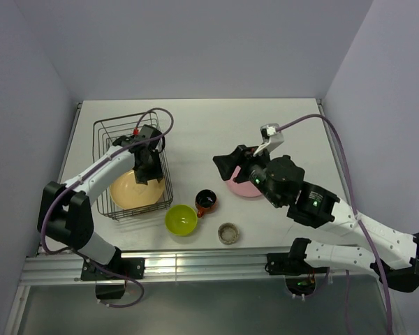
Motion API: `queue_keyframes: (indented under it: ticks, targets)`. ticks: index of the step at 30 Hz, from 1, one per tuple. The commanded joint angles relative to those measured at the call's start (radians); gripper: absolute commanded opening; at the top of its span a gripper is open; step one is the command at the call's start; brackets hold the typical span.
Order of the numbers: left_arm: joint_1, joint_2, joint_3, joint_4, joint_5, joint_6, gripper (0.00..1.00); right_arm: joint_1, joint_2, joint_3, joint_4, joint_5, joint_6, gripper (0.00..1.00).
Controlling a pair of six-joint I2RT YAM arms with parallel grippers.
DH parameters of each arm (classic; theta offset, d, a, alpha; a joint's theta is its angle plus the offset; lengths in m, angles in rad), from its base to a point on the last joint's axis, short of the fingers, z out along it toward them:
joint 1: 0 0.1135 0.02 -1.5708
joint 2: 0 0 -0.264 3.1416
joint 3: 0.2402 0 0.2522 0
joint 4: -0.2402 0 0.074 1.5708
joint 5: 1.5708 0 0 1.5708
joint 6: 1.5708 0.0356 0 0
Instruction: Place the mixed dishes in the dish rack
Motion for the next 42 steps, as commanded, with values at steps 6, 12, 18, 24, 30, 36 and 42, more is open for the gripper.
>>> queue_keyframes:
  ticks: [6,12,18,24,30,36,42]
  targets:
    - [-0.036,0.039,-0.036,0.038,0.011,0.051,0.53,-0.027,-0.139,-0.08,0.036,0.049,-0.011,0.72]
    - [-0.045,0.022,-0.093,0.087,0.052,0.054,0.56,-0.03,-0.165,-0.099,0.042,0.043,-0.016,0.73]
    - [-0.074,0.057,-0.117,0.106,0.052,0.053,0.57,-0.028,-0.185,-0.123,0.058,0.034,-0.013,0.74]
    - [-0.093,0.028,-0.131,0.125,0.043,0.03,0.57,-0.031,-0.199,-0.145,0.067,0.034,-0.008,0.74]
    - [-0.096,-0.026,-0.146,0.136,0.0,-0.021,0.58,-0.03,-0.196,-0.147,0.065,0.024,-0.007,0.74]
    - [-0.096,-0.07,-0.128,0.116,-0.029,-0.041,0.58,-0.03,-0.19,-0.139,0.065,0.02,-0.007,0.74]
    - [-0.1,-0.066,-0.128,0.121,0.014,-0.019,0.58,-0.031,-0.184,-0.136,0.065,0.017,-0.002,0.74]
